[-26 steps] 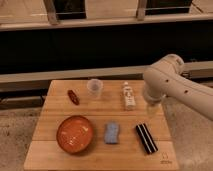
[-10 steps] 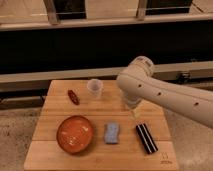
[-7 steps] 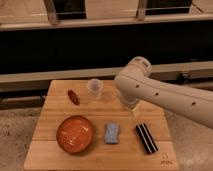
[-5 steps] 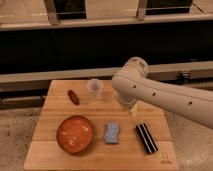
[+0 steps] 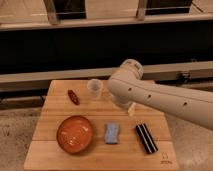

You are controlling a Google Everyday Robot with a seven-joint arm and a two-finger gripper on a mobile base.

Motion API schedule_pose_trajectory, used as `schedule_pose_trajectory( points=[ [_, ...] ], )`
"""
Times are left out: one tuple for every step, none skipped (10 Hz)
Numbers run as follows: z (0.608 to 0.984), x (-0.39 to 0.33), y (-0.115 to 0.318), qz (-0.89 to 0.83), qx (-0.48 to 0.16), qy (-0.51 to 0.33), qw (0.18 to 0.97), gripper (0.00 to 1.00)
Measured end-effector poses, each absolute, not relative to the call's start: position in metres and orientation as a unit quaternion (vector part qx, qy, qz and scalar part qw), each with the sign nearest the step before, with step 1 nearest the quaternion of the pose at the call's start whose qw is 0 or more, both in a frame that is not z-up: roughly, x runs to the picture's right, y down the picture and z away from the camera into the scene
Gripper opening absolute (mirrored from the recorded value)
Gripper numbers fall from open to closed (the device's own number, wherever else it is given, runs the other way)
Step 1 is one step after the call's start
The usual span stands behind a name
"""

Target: Pick up the ceramic bowl

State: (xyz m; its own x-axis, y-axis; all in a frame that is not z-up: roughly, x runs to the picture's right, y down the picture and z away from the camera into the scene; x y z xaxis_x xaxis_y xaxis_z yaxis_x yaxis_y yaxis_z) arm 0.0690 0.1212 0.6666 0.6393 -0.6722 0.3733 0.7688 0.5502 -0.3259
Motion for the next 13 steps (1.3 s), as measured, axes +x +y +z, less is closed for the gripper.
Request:
schedule_pose_trajectory(
  points=[
    [0.667, 0.068, 0.123, -0.424, -0.233, -0.106, 0.869, 0.80],
    [0.668, 0.068, 0.124, -0.428, -0.232, -0.106, 0.867, 0.80],
    [0.668, 0.065, 0.125, -0.436, -0.230, -0.109, 0.863, 0.80],
    [0.669, 0.061, 0.127, -0.446, -0.229, -0.111, 0.858, 0.80],
    [0.669, 0.058, 0.128, -0.455, -0.227, -0.112, 0.854, 0.80],
    [0.669, 0.057, 0.129, -0.462, -0.226, -0.113, 0.850, 0.80],
    [0.670, 0.055, 0.130, -0.471, -0.224, -0.115, 0.845, 0.80],
    [0.670, 0.053, 0.131, -0.479, -0.223, -0.117, 0.841, 0.80],
    [0.671, 0.051, 0.132, -0.485, -0.221, -0.120, 0.838, 0.80],
    [0.671, 0.048, 0.134, -0.493, -0.219, -0.123, 0.833, 0.80],
    [0.672, 0.044, 0.135, -0.501, -0.217, -0.125, 0.828, 0.80],
    [0.672, 0.041, 0.136, -0.509, -0.216, -0.127, 0.824, 0.80],
    [0.673, 0.037, 0.138, -0.517, -0.212, -0.129, 0.819, 0.80]
  ],
)
